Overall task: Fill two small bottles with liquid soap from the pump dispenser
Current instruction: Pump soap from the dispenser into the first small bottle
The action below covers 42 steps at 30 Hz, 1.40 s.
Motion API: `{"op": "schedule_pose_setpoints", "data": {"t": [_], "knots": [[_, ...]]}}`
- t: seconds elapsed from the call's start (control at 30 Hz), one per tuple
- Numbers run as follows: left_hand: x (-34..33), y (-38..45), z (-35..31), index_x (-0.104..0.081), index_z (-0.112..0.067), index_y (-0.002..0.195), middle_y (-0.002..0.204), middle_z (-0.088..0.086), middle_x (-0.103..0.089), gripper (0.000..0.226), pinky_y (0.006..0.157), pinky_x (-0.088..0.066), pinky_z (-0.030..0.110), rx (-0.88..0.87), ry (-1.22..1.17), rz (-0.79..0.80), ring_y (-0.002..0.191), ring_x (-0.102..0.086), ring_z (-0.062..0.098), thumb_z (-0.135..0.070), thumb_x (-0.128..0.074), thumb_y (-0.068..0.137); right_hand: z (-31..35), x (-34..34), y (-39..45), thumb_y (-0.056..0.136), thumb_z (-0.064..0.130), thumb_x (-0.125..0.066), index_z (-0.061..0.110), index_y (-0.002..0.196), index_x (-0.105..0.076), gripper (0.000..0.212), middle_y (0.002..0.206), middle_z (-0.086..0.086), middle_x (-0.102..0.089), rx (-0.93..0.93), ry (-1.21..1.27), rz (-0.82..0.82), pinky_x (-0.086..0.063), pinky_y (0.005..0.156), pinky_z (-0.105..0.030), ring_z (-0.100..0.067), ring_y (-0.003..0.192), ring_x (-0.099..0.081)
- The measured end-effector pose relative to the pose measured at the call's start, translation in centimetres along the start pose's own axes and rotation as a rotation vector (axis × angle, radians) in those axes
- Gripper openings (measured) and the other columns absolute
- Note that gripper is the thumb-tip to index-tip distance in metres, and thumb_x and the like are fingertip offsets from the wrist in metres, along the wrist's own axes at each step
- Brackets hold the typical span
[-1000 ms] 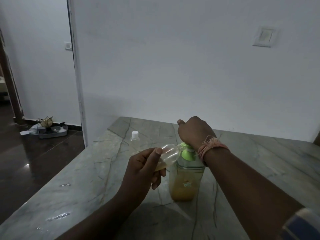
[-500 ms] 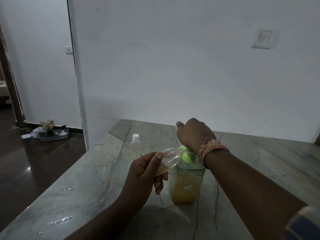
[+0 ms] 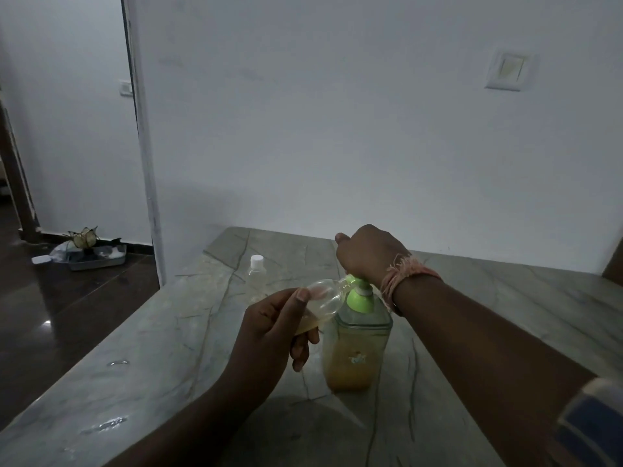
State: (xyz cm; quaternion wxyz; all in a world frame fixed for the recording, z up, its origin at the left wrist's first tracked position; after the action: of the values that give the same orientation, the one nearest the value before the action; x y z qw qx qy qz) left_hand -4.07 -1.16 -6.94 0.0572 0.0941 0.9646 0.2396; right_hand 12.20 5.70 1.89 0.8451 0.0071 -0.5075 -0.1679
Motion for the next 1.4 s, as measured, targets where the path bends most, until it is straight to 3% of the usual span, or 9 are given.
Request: {"op": "schedule_pose_setpoints", "data": {"t": [0.13,0.2,0.37,0.57,0.73,0.83,1.07,1.17,1.4], "knots": [[0.0,0.1,0.2,-0.073,-0.021,0.111,0.064,0.010,-0.064,0.034,0.042,-0.045,0.028,-0.002,-0.019,0.000,0.046,-0.050,0.018,-0.037,-0.048,0.095,-0.5,0.6,-0.1,0.097,0.047,-0.045,0.014,0.105,-0.062,0.038,0.116,-0.012,-0.065,-0.017,0.049,-0.075,-0.042,0.080,-0.034,-0.032,0.105,-0.061],[0.1,0.1,0.4,-0.073,-0.021,0.110,0.063,0.010,-0.064,0.034,0.041,-0.045,0.028,0.005,-0.021,-0.006,0.046,-0.050,0.019,-0.038,-0.048,0.094,-1.0,0.3,-0.2,0.096,0.048,-0.046,0.012,0.110,-0.062,0.042,0.118,-0.013,-0.065,-0.042,0.054,-0.069,-0.044,0.084,-0.035,-0.033,0.107,-0.060],[0.1,0.0,0.1,-0.073,-0.020,0.111,0.064,0.010,-0.064,0.036,0.042,-0.045,0.028,-0.001,-0.018,-0.004,0.046,-0.050,0.019,-0.040,-0.049,0.093,-0.2,0.4,-0.7,0.097,0.046,-0.047,0.018,0.084,-0.050,0.031,0.113,-0.011,-0.066,-0.001,-0.003,-0.041,-0.043,0.078,-0.033,-0.031,0.103,-0.061],[0.0,0.1,0.1,-0.071,-0.019,0.113,0.066,0.010,-0.065,0.037,0.042,-0.045,0.028,-0.007,0.003,0.008,0.047,-0.051,0.018,-0.040,-0.048,0.094,0.4,1.1,-0.7,0.096,0.047,-0.047,0.019,0.090,-0.055,0.030,0.112,-0.011,-0.066,0.025,-0.022,-0.103,-0.042,0.078,-0.034,-0.033,0.103,-0.062],[0.1,0.1,0.3,-0.072,-0.020,0.110,0.064,0.010,-0.064,0.035,0.041,-0.045,0.028,-0.004,-0.012,-0.003,0.047,-0.051,0.019,-0.040,-0.048,0.093,-0.1,0.6,-1.0,0.094,0.047,-0.050,0.019,0.070,-0.042,0.038,0.108,-0.010,-0.067,0.021,-0.021,-0.082,-0.046,0.081,-0.035,-0.033,0.100,-0.062],[-0.1,0.0,0.1,-0.075,-0.030,0.105,0.065,0.012,-0.064,0.030,0.040,-0.045,0.028,-0.011,-0.024,0.006,0.046,-0.050,0.020,-0.040,-0.049,0.093,0.5,1.0,-1.0,0.094,0.047,-0.049,0.019,0.075,-0.047,0.035,0.108,-0.010,-0.068,0.055,-0.059,-0.087,-0.045,0.078,-0.033,-0.032,0.099,-0.063],[0.1,0.2,0.4,-0.075,-0.028,0.105,0.065,0.011,-0.064,0.032,0.041,-0.045,0.028,-0.006,-0.016,0.003,0.047,-0.051,0.019,-0.041,-0.048,0.093,0.1,0.8,-0.8,0.096,0.049,-0.046,0.017,0.081,-0.049,0.035,0.105,-0.010,-0.067,0.035,-0.016,-0.110,-0.045,0.078,-0.034,-0.031,0.096,-0.062],[0.1,0.1,0.6,-0.075,-0.032,0.105,0.066,0.012,-0.064,0.031,0.041,-0.045,0.029,-0.004,-0.021,-0.002,0.047,-0.050,0.020,-0.041,-0.048,0.094,-0.2,0.4,-0.7,0.094,0.047,-0.049,0.018,0.069,-0.045,0.038,0.105,-0.010,-0.067,0.031,-0.017,-0.069,-0.047,0.080,-0.034,-0.032,0.097,-0.062],[0.1,0.1,0.2,-0.074,-0.021,0.110,0.065,0.012,-0.064,0.034,0.042,-0.044,0.028,-0.013,-0.024,-0.009,0.045,-0.049,0.020,-0.038,-0.049,0.095,1.0,1.1,-0.8,0.096,0.048,-0.047,0.019,0.082,-0.049,0.032,0.108,-0.010,-0.067,0.078,-0.055,-0.092,-0.044,0.077,-0.033,-0.031,0.100,-0.063]]}}
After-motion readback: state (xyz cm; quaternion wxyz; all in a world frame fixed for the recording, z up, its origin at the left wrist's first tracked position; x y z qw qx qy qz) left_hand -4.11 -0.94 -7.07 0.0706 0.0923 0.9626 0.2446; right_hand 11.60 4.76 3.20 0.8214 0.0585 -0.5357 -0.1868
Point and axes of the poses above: each hand's wrist, its own y-axis towards the middle knuckle, its own x-axis out of the back of the hand, z = x × y, the point moved 9 cm from there along y, towards the middle knuckle
